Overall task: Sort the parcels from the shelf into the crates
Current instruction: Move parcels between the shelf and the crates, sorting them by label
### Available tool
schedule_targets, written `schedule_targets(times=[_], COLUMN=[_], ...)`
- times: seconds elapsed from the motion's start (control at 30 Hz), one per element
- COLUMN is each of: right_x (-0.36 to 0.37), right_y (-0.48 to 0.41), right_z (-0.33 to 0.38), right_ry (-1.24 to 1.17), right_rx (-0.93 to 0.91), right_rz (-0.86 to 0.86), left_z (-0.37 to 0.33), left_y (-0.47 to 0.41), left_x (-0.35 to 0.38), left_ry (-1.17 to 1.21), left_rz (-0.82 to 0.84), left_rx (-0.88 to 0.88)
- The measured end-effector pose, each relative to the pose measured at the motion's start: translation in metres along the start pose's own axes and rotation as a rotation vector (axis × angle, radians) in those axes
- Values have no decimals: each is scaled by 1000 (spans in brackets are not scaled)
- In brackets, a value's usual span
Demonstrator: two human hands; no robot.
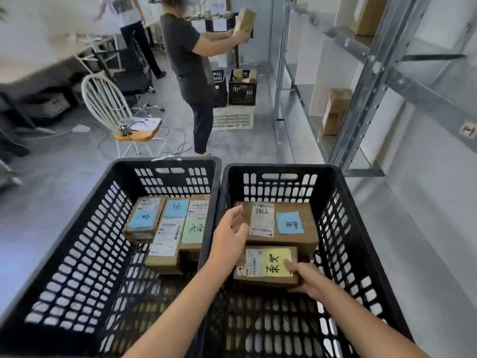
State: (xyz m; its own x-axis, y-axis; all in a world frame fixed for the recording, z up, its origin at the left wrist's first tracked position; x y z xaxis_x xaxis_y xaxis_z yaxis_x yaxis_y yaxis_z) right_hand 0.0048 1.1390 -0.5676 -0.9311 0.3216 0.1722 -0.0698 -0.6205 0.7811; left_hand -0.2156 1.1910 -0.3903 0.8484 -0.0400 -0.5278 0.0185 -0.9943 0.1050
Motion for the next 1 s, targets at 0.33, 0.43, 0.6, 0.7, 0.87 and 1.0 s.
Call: schedule_targets(times=[0.33, 0.43, 0.6, 0.7, 0.87, 1.0], right_x=[9, 9, 20, 32, 33, 28], right_y=[-25, -25, -7, 26, 115, 194], right_z=[-4, 3, 40, 73, 122, 144], right_ry=[176, 355, 682, 773, 891, 1023], right_rx=[-58, -109, -348, -542, -789, -938], right_rz=[-56, -62, -68, -81, -169, -261], left_z=[1, 0, -8, -12, -39, -71], left_y=[8, 9, 13, 17, 23, 32], left_x=[8, 9, 15, 18, 9, -2], left_ry=[-96, -113, -205, -284, -422, -498], left_rz=[18, 26, 59, 101, 166, 194], left_rx=[25, 23, 84, 141, 336, 487])
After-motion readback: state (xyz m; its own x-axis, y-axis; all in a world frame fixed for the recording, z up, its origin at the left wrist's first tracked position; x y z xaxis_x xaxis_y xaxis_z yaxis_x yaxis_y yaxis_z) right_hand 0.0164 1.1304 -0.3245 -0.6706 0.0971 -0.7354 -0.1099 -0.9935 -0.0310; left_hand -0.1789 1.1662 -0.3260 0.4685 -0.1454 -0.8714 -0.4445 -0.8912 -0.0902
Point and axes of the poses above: each hand's wrist, its own y-axis away from the middle knuckle, its own x-axis out of the palm, z = x × y, the point moved 9 cm from there along -y, towards the middle knuckle, and after that the axes turned 13 degrees about -y, right-handed, at the moved point
